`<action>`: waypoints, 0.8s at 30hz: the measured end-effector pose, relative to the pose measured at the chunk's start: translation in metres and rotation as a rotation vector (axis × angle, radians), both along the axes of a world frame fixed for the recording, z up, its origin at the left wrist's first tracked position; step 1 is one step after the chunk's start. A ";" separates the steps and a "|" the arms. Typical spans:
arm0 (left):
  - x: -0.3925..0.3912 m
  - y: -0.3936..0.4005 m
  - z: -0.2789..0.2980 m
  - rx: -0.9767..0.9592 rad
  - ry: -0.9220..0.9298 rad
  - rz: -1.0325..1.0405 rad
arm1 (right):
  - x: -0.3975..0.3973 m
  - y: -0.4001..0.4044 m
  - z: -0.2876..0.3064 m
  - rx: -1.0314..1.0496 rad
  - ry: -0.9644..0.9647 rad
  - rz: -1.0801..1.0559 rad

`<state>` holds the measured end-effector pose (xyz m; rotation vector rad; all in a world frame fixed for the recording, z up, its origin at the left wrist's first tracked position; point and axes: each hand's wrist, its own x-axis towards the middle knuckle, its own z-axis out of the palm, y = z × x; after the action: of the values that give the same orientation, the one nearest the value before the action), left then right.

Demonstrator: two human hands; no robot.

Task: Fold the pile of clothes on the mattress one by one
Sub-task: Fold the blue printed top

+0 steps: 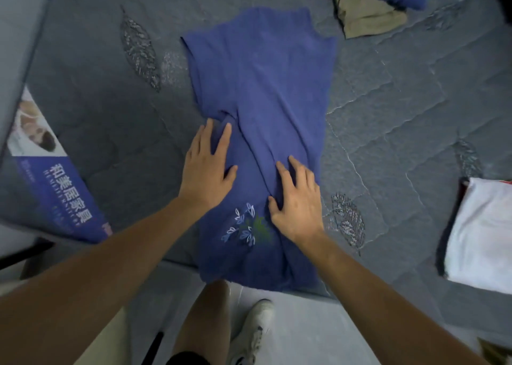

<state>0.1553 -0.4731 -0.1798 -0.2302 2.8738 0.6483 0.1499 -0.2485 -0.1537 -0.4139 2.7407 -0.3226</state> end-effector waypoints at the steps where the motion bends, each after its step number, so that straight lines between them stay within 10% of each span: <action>1: 0.022 0.006 0.003 0.027 0.000 0.043 | 0.015 0.008 0.001 0.021 0.002 -0.012; 10: 0.140 0.045 0.012 0.510 -0.032 0.667 | 0.103 0.061 0.014 0.046 -0.156 -0.298; 19: 0.199 0.056 0.026 0.868 -0.158 0.707 | 0.150 0.073 0.017 -0.466 -0.125 -0.440; 24: 0.222 0.075 0.037 0.202 0.148 0.463 | 0.169 0.068 0.015 -0.484 -0.090 -0.344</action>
<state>0.3778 -0.3985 -0.1424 -0.8644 2.8771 1.0676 0.3185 -0.1802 -0.1384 -0.0358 2.6166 -1.0751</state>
